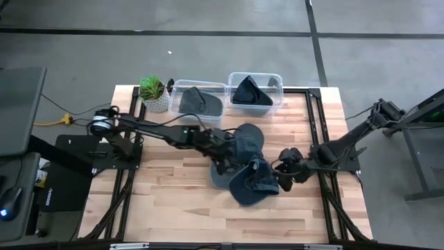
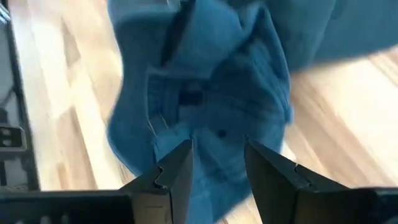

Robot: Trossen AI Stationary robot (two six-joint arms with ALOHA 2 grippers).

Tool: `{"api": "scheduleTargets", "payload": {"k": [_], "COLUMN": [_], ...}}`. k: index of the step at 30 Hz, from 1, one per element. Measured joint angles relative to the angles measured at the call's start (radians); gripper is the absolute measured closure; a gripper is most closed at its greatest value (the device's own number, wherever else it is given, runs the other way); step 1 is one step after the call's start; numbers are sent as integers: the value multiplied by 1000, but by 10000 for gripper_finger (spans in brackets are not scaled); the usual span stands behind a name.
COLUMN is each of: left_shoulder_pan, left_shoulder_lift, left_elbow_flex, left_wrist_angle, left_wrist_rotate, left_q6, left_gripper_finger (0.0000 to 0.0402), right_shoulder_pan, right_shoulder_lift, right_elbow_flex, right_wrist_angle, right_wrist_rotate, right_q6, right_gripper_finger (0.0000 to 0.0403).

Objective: Pick & Place hat
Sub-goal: Put the bottom blue cap into the right transparent bin

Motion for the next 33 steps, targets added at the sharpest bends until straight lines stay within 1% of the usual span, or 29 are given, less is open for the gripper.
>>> {"api": "scheduleTargets", "payload": {"k": [7,9,14,16,18,19,21,24,30,33], "left_shoulder_pan": [2,2,2,2,2,2,1,0,-6,-19], "left_shoulder_lift": [161,199,297,323,362,374,374,373,374,374], "left_elbow_flex": [215,262,390,417,459,472,481,490,490,490], "left_wrist_angle": [-130,-230,-301,-344,-345,-359,-448,-443,-396,-399], "left_wrist_rotate": [1,-1,-2,-5,-27,-51,-85,-101,-102,-99], "left_q6": [1,0,1,2,1,1,0,1,4,0], "left_gripper_finger": [154,154,154,154,154,154,154,154,154,154], "right_shoulder_pan": [87,105,140,149,154,156,157,157,157,157], "right_shoulder_lift": [0,0,-1,-2,-2,-1,-2,-2,-2,-2], "right_elbow_flex": [-78,-90,-97,-97,-97,-97,-97,-97,-97,-97], "right_wrist_angle": [-5,-7,-11,-12,-13,-14,-16,-20,-29,-28], "right_wrist_rotate": [20,28,59,67,68,68,68,69,85,94], "right_q6": [108,126,140,130,120,115,110,98,68,52], "right_gripper_finger": [263,263,263,263,263,263,263,263,263,263]}}
